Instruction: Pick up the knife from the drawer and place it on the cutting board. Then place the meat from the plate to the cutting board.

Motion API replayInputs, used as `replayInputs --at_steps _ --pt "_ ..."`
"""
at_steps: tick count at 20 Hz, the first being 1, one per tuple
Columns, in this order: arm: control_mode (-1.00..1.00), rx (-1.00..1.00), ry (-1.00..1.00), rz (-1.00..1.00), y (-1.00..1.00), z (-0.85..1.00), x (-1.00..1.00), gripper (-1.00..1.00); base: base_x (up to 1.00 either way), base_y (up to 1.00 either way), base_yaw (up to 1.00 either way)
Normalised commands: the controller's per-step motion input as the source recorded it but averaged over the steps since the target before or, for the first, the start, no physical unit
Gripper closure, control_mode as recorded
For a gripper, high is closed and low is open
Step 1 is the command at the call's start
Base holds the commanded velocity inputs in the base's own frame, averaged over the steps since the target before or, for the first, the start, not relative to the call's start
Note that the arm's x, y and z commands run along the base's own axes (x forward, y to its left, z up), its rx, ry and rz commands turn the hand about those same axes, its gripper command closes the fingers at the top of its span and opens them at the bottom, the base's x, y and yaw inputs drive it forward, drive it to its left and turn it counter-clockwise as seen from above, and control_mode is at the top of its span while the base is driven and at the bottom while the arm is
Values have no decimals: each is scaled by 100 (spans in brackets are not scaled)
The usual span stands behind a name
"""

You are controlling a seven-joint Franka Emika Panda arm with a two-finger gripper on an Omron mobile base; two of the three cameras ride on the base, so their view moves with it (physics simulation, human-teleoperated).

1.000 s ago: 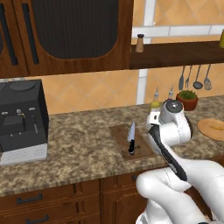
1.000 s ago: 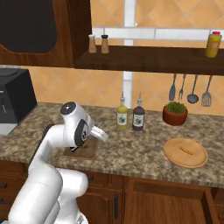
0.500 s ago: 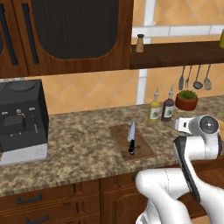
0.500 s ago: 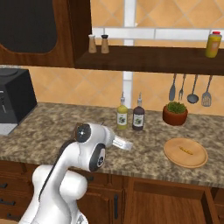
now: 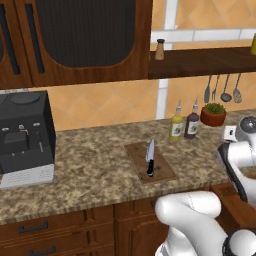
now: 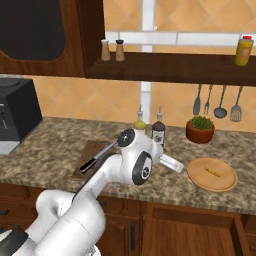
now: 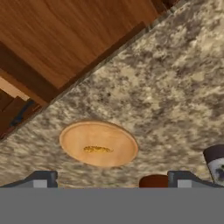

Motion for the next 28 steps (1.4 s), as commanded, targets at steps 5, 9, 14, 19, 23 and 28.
replayInputs --at_steps 5,9,14,19,23,28 --pt "-100 3 48 -22 -100 2 50 -100 0 0 0" --pt "-100 12 38 -23 -100 -61 20 -100 0 0 0" --pt "-100 40 16 -38 -96 -55 -3 -100 0 0 0" --pt "-100 48 -7 -46 -83 -12 0 -100 0 0 0" --pt "-100 18 -7 -14 -17 0 0 -100 0 0 0" --pt "-100 12 -26 -24 1 21 0 -100 0 0 0"
